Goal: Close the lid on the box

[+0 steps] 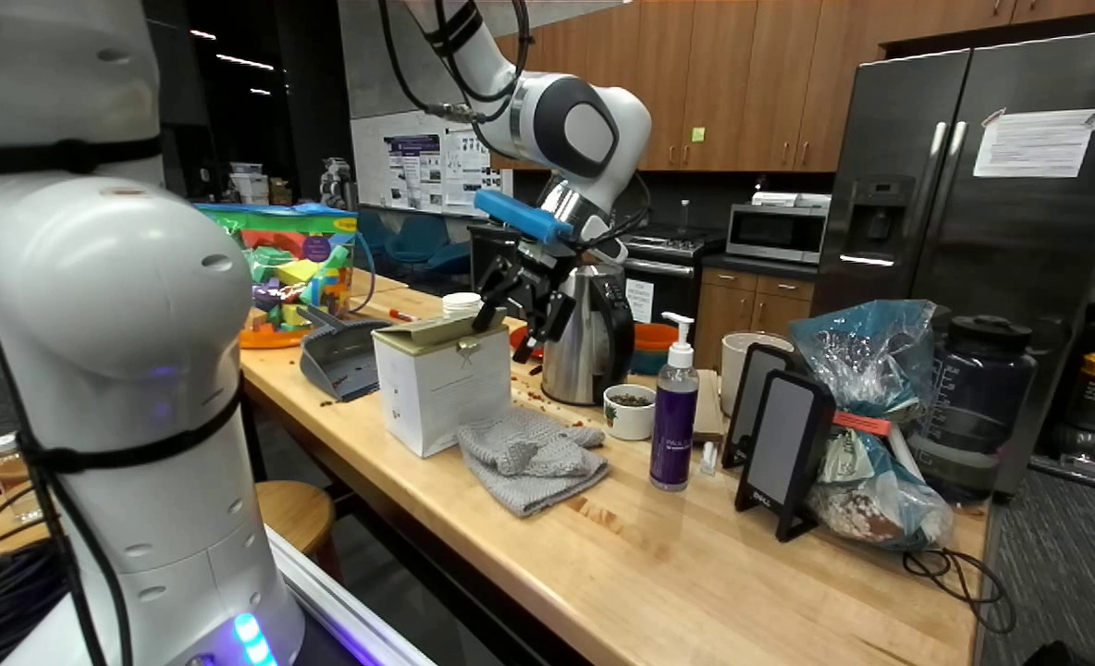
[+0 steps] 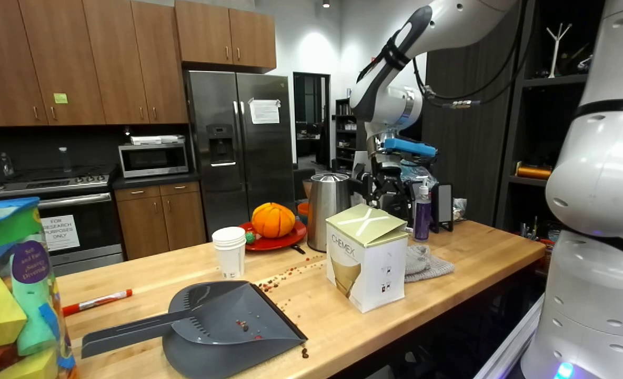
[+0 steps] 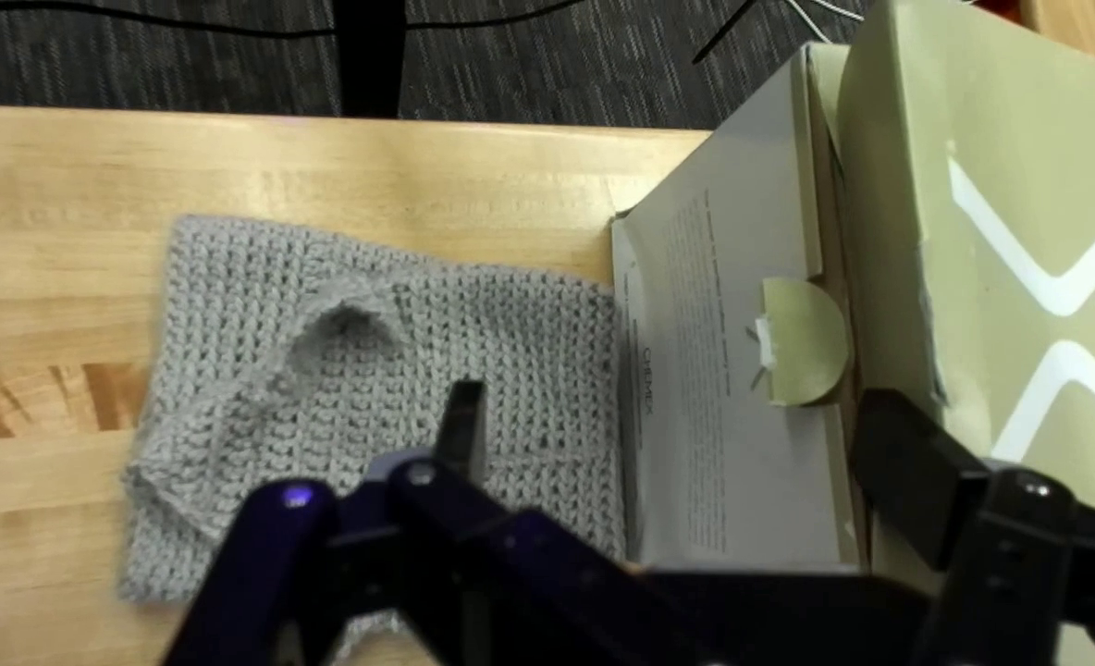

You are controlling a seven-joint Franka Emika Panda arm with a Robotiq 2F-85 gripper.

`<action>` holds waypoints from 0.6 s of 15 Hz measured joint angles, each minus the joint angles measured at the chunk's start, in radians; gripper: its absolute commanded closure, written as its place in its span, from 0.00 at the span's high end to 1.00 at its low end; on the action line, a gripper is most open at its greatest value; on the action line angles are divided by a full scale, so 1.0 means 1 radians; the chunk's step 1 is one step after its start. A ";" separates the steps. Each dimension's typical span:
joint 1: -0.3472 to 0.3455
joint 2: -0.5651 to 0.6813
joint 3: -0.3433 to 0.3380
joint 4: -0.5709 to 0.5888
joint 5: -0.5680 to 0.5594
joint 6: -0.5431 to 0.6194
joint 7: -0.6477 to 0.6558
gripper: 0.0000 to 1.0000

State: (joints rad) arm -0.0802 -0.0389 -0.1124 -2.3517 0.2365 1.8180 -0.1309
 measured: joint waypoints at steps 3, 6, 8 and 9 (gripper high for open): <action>0.000 0.007 0.000 0.004 0.000 0.000 0.000 1.00; 0.000 0.010 -0.001 0.008 0.000 0.000 0.000 1.00; -0.001 0.010 -0.002 0.009 -0.001 0.000 0.000 1.00; -0.001 0.010 -0.003 0.009 -0.002 0.000 0.000 1.00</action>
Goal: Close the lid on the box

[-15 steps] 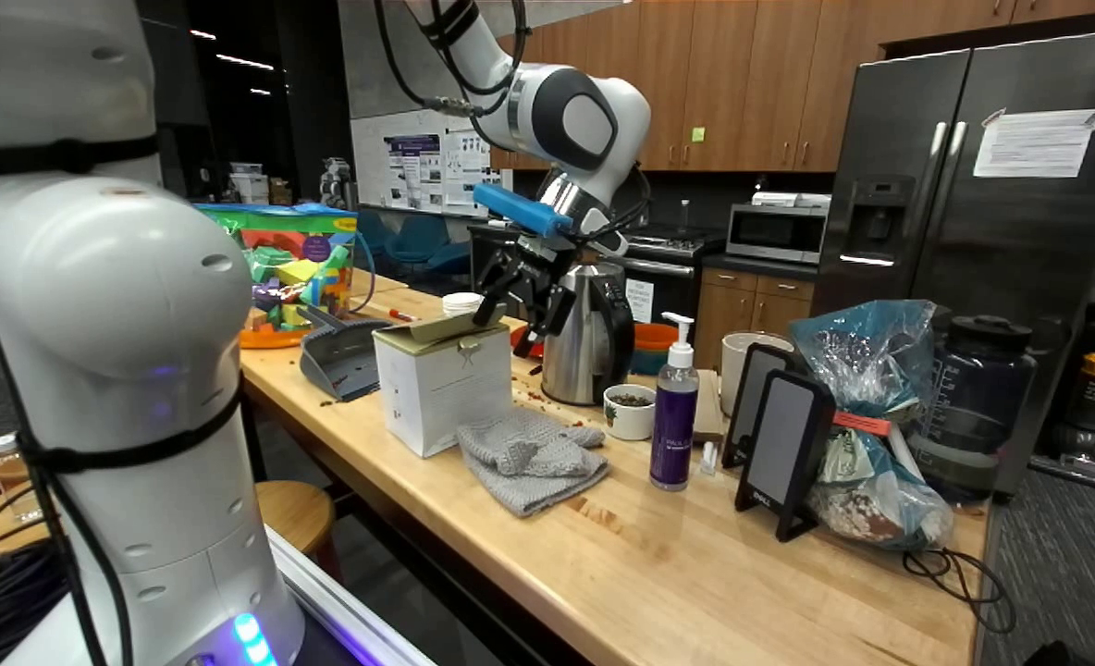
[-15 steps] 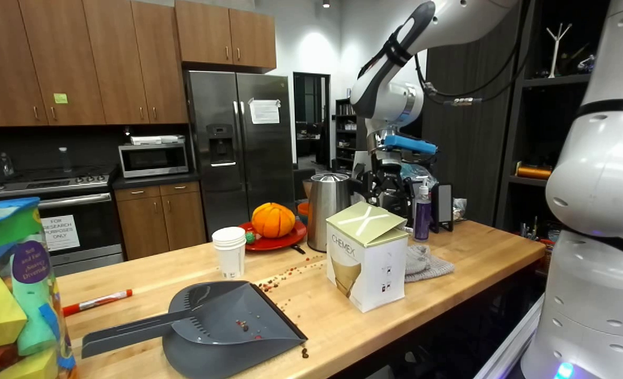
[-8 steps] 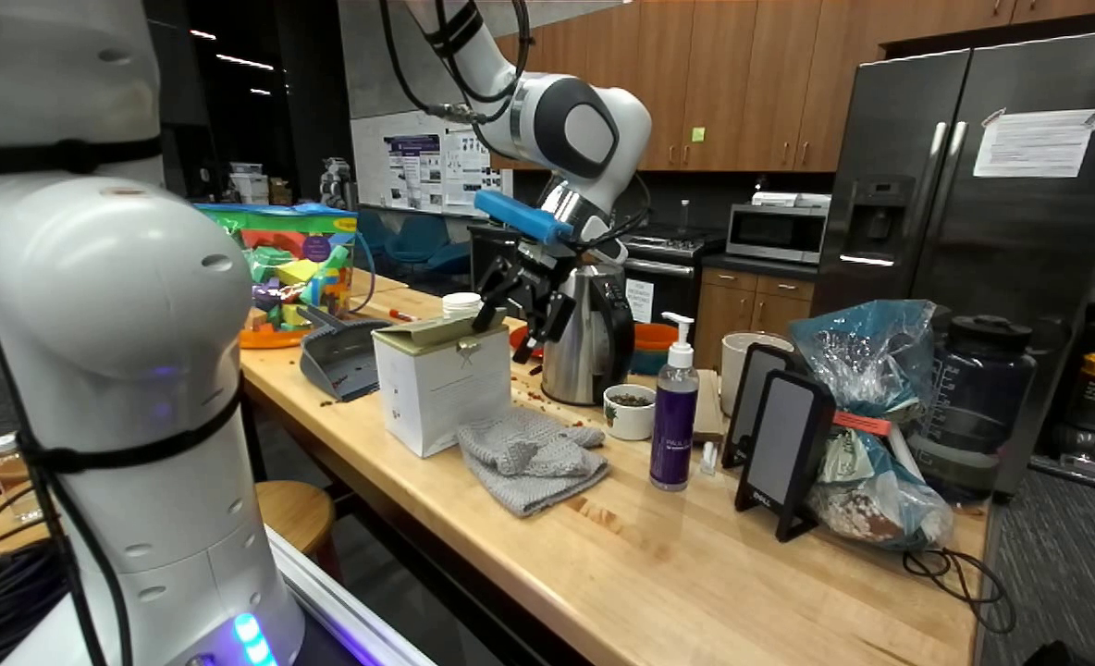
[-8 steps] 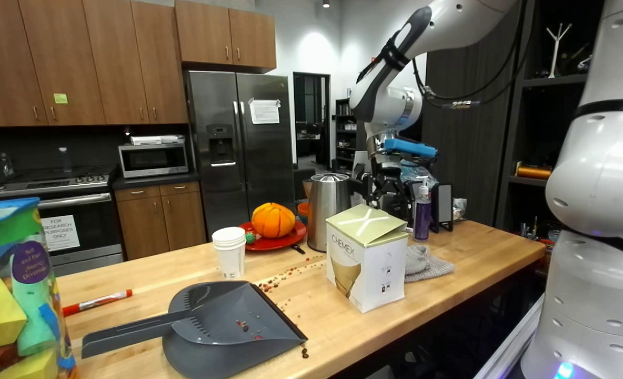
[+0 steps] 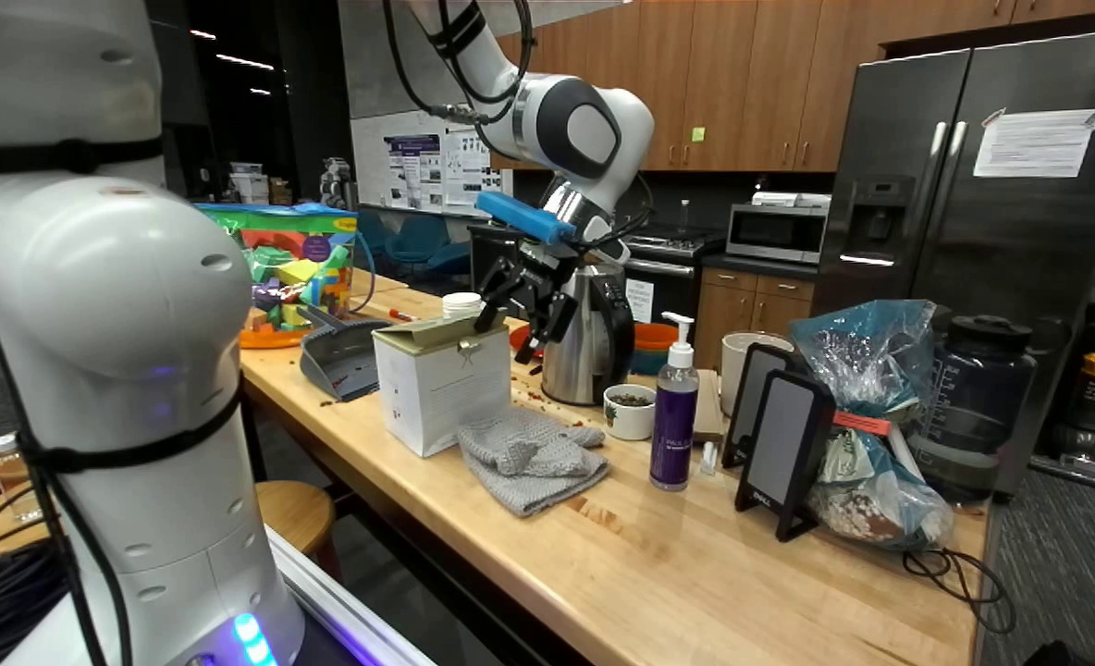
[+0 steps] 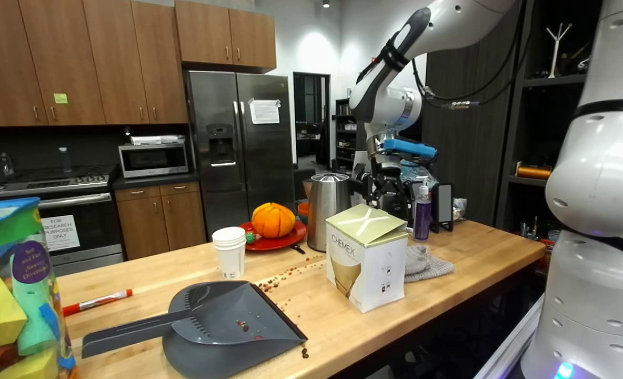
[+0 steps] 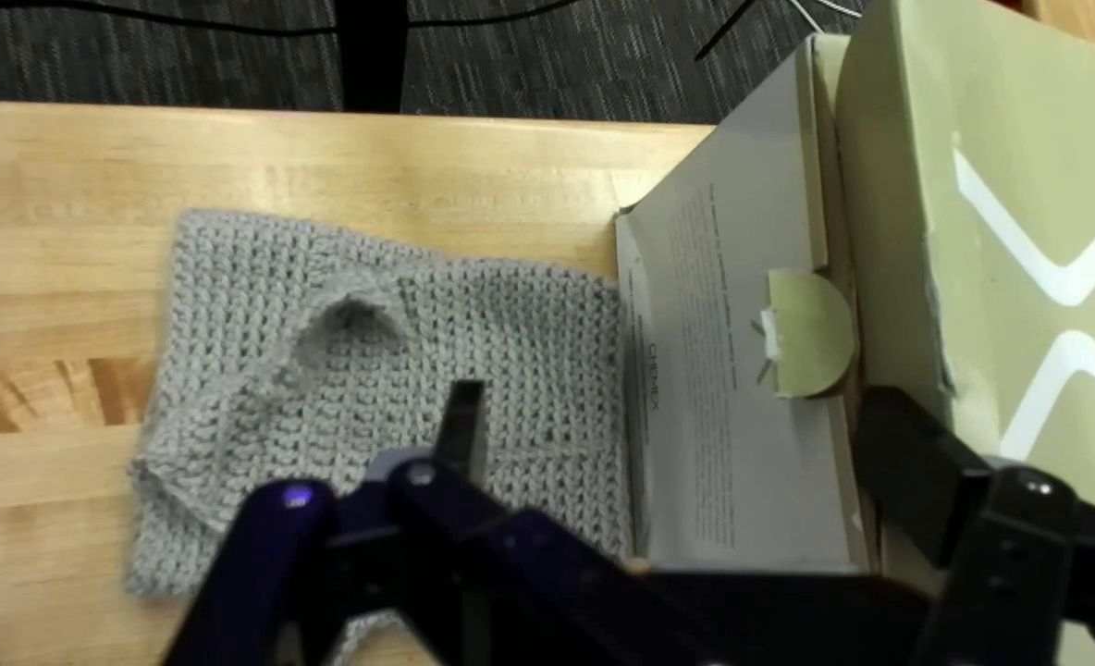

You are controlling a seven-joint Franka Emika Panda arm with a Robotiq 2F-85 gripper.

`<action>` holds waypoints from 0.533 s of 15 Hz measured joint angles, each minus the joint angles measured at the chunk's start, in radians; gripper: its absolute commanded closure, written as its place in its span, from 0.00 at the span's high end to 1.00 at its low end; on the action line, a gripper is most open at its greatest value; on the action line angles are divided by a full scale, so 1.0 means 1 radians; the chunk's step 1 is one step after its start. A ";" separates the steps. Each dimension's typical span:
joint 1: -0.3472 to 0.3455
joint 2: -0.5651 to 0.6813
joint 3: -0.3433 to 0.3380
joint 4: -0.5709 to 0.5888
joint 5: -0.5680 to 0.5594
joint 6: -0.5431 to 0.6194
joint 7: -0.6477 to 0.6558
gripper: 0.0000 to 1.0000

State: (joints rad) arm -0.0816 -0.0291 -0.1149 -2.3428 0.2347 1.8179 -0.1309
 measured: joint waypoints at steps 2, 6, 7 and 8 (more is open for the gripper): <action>-0.002 0.000 -0.002 0.000 -0.003 0.000 0.000 1.00; -0.008 0.000 -0.008 0.001 -0.009 0.000 0.000 1.00; -0.010 0.000 -0.009 0.001 -0.010 0.000 0.000 1.00; -0.013 0.000 -0.010 0.001 -0.010 0.000 0.000 1.00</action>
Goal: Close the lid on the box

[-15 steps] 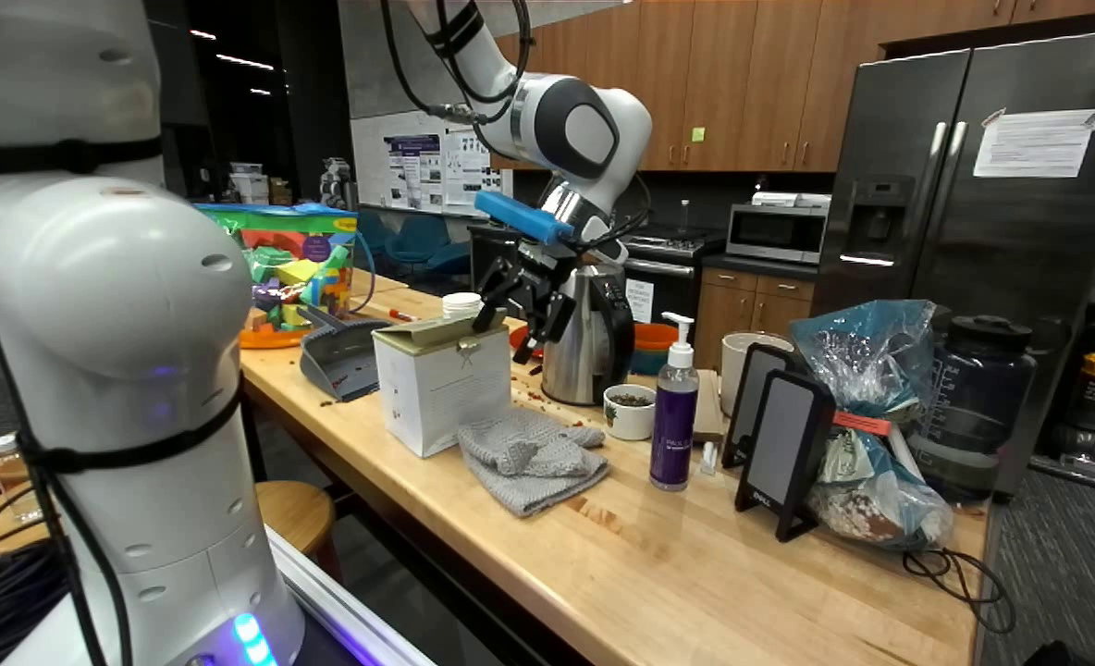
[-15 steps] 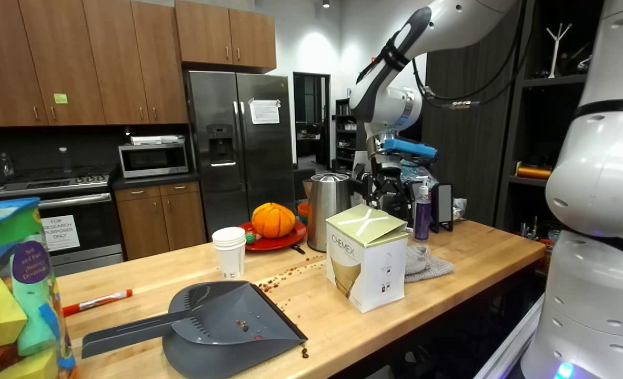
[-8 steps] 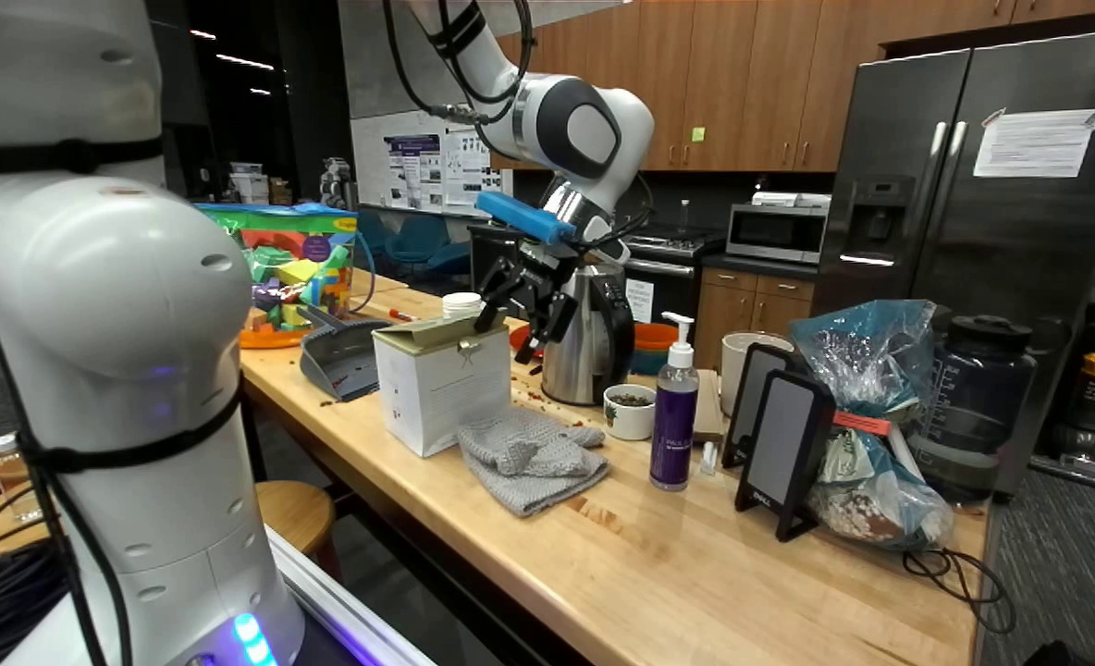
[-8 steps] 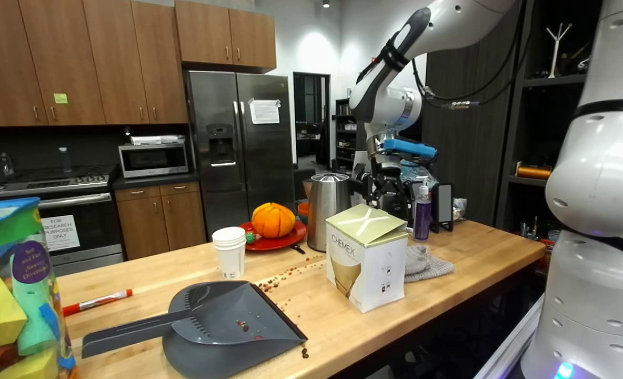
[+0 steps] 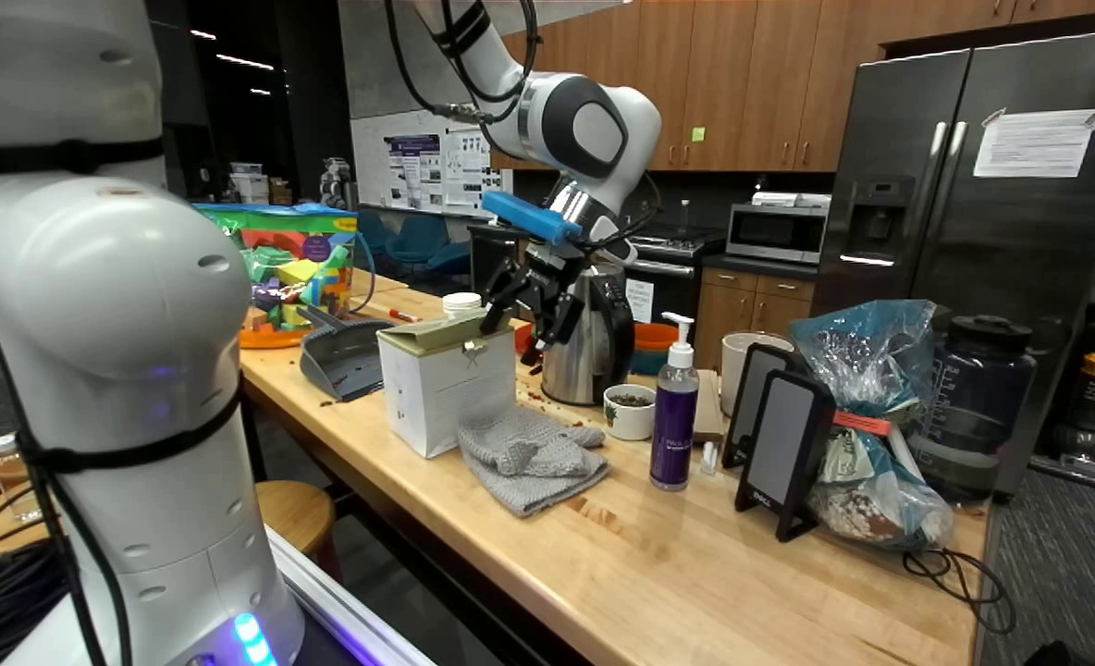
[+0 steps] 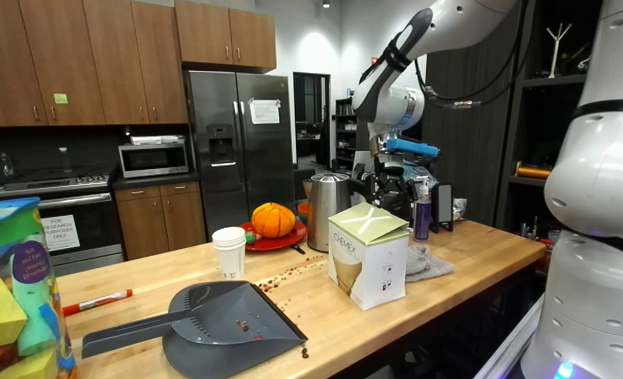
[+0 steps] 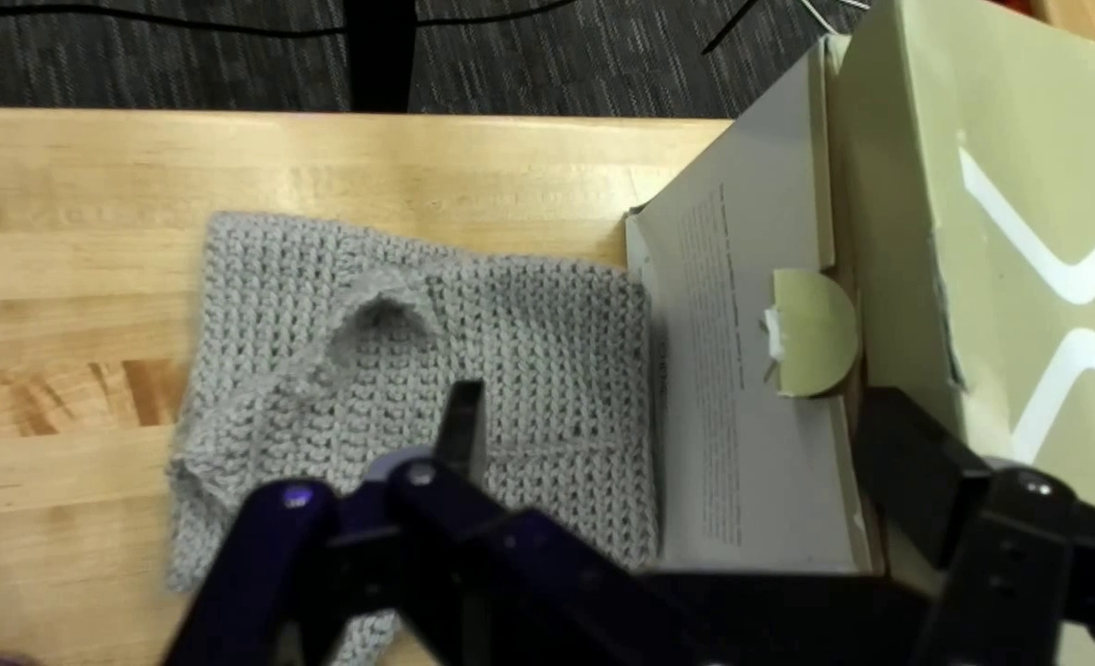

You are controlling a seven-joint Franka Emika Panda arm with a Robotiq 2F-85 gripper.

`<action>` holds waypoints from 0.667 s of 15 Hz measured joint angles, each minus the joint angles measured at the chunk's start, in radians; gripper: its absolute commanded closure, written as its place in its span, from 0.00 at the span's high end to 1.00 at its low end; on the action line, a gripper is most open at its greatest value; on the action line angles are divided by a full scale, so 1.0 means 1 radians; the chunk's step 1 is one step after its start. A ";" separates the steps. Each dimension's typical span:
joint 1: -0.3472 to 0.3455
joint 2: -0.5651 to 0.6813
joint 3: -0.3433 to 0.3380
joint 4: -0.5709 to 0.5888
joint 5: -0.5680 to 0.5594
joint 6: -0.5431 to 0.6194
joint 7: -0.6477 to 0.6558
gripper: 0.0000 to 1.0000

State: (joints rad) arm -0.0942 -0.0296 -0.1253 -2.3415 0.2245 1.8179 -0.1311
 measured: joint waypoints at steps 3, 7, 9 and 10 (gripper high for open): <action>-0.004 -0.001 -0.002 0.001 -0.002 0.000 0.000 1.00; -0.004 -0.002 -0.002 0.005 -0.009 0.000 -0.001 1.00; -0.004 -0.002 -0.002 0.009 -0.009 -0.001 -0.005 1.00; -0.004 -0.002 -0.001 0.010 -0.009 -0.001 -0.006 1.00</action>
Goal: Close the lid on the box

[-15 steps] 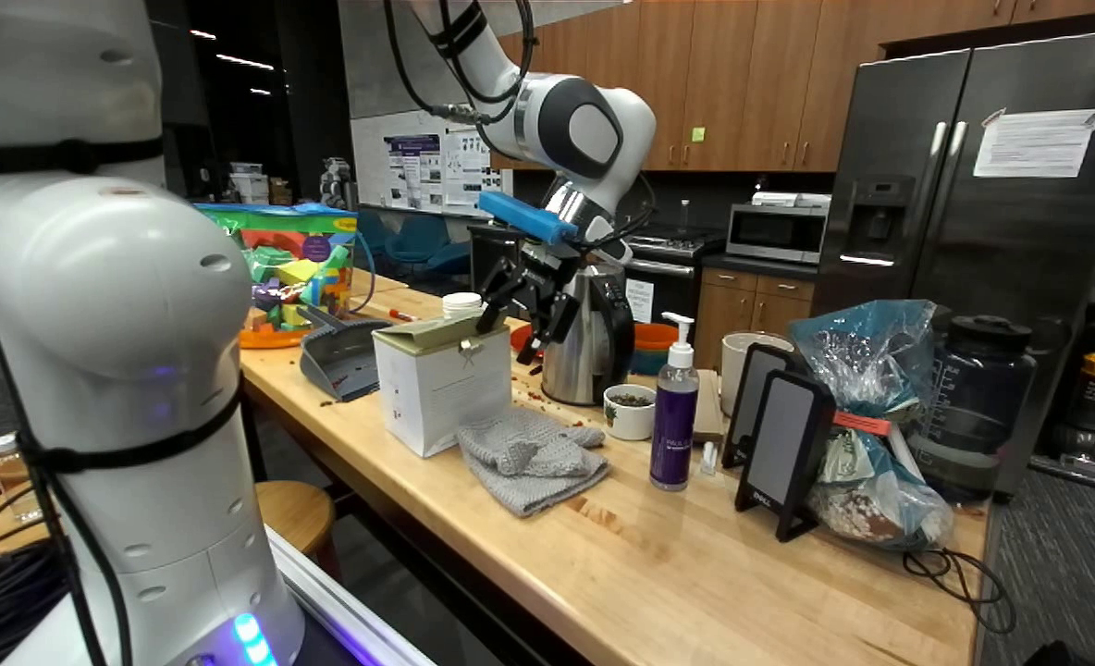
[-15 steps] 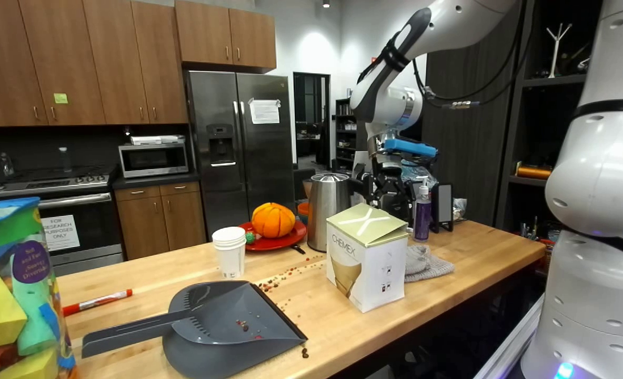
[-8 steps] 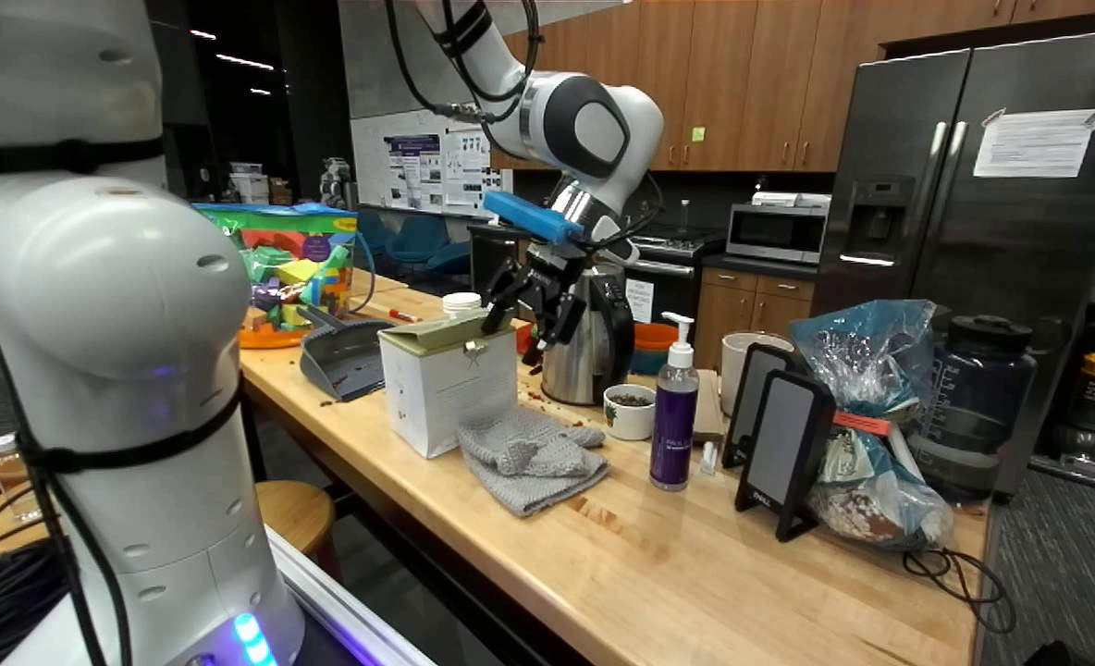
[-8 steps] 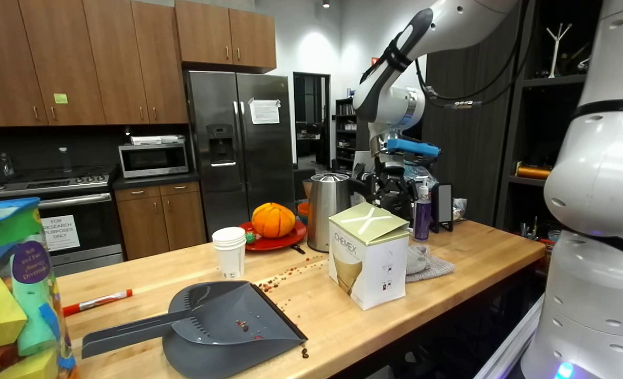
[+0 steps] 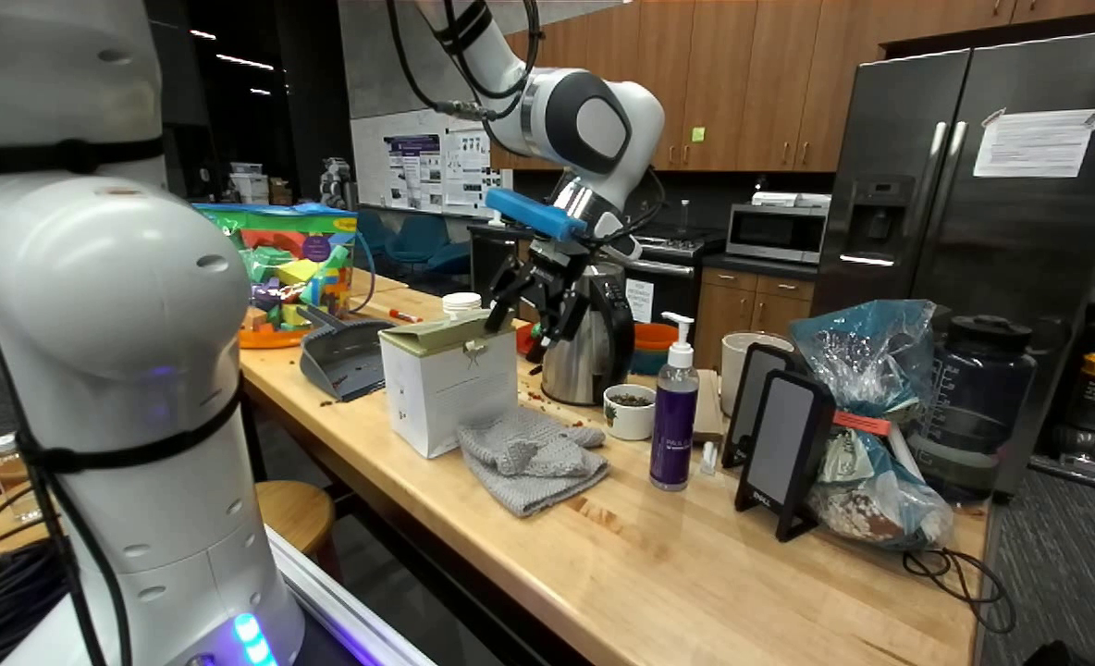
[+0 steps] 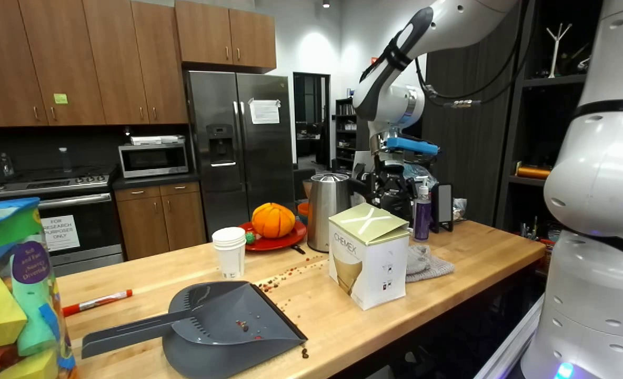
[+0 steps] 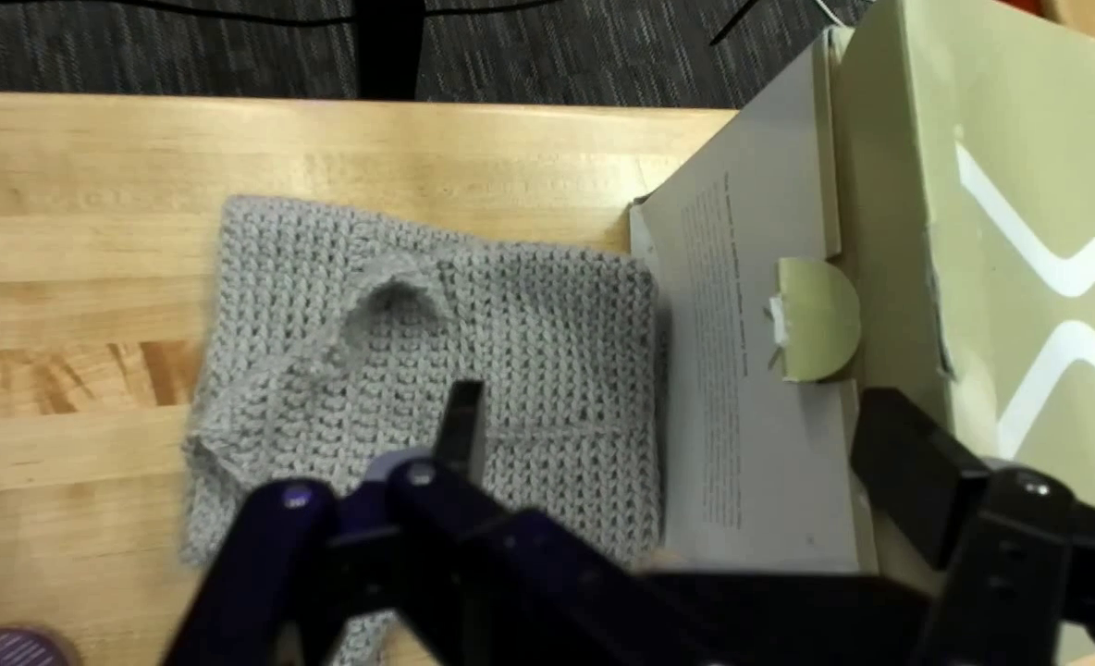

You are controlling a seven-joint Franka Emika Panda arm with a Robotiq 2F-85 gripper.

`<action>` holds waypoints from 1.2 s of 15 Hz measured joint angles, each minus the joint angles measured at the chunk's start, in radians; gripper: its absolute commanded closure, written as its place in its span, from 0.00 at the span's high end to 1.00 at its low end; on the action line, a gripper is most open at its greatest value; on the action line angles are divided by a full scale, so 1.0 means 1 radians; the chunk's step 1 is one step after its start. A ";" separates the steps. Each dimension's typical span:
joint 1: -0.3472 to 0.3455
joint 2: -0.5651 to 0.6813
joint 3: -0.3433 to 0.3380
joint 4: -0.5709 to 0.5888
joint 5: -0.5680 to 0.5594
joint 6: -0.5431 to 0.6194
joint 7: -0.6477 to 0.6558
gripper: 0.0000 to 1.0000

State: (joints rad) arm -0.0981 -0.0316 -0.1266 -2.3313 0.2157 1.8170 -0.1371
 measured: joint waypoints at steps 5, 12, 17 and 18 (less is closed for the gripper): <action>0.000 0.000 0.000 0.005 -0.001 0.000 -0.003 1.00; 0.000 -0.020 0.001 0.006 -0.039 0.000 0.001 1.00; 0.001 -0.068 0.009 0.002 -0.082 0.000 0.015 1.00; 0.002 -0.079 0.012 0.000 -0.090 0.000 0.017 1.00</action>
State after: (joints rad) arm -0.0962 -0.1103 -0.1144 -2.3312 0.1259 1.8171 -0.1199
